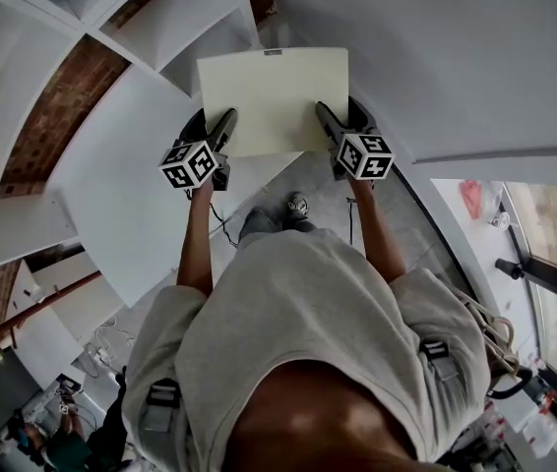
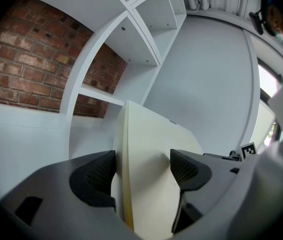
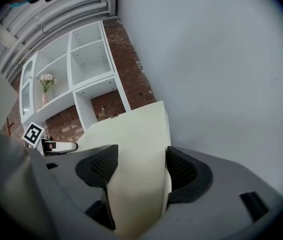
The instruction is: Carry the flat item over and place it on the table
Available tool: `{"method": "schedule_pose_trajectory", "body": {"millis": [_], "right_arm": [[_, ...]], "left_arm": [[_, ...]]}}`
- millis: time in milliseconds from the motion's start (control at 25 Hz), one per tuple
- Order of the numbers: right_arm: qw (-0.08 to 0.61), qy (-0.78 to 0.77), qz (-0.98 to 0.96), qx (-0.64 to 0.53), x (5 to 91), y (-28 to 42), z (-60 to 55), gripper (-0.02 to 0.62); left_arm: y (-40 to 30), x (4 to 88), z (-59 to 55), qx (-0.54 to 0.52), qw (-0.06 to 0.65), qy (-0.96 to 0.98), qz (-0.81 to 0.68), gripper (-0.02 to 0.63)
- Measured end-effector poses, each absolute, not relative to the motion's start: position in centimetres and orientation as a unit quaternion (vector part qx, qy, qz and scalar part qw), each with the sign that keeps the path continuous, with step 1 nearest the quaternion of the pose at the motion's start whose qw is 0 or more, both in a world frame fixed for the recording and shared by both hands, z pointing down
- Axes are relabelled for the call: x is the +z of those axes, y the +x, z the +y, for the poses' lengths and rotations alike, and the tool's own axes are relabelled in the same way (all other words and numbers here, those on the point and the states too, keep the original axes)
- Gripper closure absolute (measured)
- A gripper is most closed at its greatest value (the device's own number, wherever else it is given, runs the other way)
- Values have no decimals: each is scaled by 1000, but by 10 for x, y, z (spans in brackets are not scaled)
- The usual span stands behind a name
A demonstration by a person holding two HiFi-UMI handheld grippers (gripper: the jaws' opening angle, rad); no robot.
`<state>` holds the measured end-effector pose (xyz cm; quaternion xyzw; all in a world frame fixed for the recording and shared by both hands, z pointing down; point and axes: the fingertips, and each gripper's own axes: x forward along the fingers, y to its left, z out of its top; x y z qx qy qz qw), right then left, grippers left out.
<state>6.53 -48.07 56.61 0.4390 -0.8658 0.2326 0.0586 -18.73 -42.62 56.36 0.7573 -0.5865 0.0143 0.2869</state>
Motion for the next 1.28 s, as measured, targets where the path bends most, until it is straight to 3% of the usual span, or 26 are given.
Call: {"method": "schedule_pose_trajectory", "body": {"millis": [1280], "right_arm": [[143, 479, -805, 321, 685, 6, -465, 276]], "left_arm": [[-252, 691, -431, 63, 409, 739, -531, 265]]}}
